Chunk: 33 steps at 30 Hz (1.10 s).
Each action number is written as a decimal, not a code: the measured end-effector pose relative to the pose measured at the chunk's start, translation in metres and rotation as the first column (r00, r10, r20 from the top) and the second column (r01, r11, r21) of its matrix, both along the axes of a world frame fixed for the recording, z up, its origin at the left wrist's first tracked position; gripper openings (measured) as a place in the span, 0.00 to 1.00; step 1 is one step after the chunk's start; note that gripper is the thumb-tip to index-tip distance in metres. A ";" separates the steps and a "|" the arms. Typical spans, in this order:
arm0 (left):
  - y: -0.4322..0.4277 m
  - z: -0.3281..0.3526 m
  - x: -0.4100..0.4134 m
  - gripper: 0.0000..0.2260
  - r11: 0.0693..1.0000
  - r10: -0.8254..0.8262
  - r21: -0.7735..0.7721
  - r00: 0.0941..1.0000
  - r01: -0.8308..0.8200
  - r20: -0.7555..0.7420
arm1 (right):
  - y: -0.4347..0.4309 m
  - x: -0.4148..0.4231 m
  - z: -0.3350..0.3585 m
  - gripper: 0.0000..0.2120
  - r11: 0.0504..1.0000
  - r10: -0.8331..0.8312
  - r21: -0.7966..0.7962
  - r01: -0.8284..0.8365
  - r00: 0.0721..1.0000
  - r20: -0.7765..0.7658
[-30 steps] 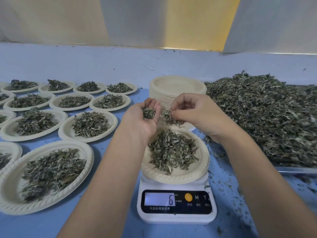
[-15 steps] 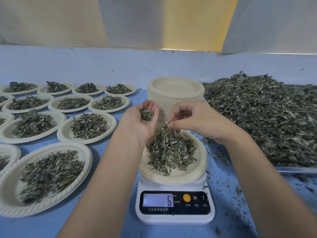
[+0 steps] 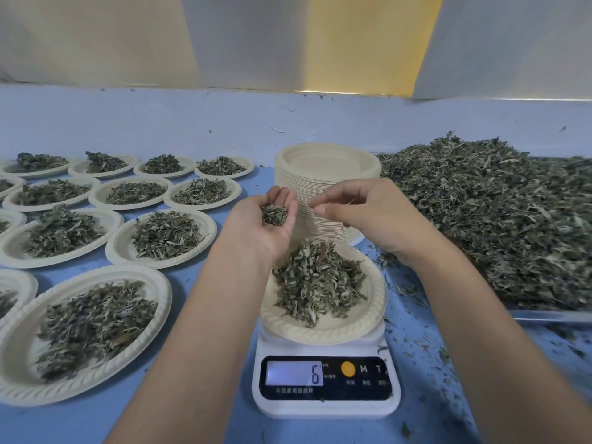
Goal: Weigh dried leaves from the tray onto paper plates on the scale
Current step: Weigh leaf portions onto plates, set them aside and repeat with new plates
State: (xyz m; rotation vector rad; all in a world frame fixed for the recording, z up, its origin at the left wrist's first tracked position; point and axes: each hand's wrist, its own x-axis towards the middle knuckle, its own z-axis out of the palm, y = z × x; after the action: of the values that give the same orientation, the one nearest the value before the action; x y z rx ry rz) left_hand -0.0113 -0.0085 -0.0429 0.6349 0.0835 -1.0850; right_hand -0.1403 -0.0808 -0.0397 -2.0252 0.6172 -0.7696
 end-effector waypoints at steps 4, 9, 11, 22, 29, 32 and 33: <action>-0.001 0.005 -0.006 0.11 0.998 -0.050 -0.026 0.997 0.051 0.056 | 0.007 0.009 -0.003 0.06 0.999 -0.035 -0.007 0.036 0.994 0.101; -0.006 0.009 -0.011 0.09 0.995 -0.090 -0.013 0.975 0.095 0.203 | 0.015 0.020 -0.008 0.10 0.989 -0.084 -0.106 0.100 0.986 0.143; -0.007 0.009 -0.012 0.09 0.996 -0.091 0.000 0.967 0.094 0.238 | 0.016 0.023 -0.010 0.10 0.976 -0.121 -0.159 0.146 0.980 0.157; -0.006 0.012 -0.017 0.10 0.986 -0.144 -0.049 0.958 0.161 0.250 | 0.019 0.030 -0.017 0.11 0.979 -0.126 -0.127 0.158 0.964 0.233; -0.007 0.005 -0.013 0.11 0.992 -0.117 -0.033 0.982 0.123 0.147 | 0.015 0.027 -0.016 0.08 0.994 -0.097 -0.020 0.106 0.960 0.263; -0.006 0.004 -0.010 0.10 0.994 -0.103 -0.011 0.988 0.105 0.111 | 0.013 0.025 -0.013 0.05 0.996 -0.086 0.000 0.089 0.961 0.263; -0.006 0.004 -0.010 0.10 0.996 -0.092 -0.006 0.990 0.093 0.104 | 0.013 0.024 -0.013 0.05 0.996 -0.084 0.004 0.086 0.964 0.251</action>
State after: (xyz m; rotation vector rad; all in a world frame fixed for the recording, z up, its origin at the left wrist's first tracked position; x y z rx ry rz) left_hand -0.0212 -0.0142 -0.0389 0.6901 -0.0418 -1.1393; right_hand -0.1162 -0.0679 -0.0523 -1.8768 0.5573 -1.0620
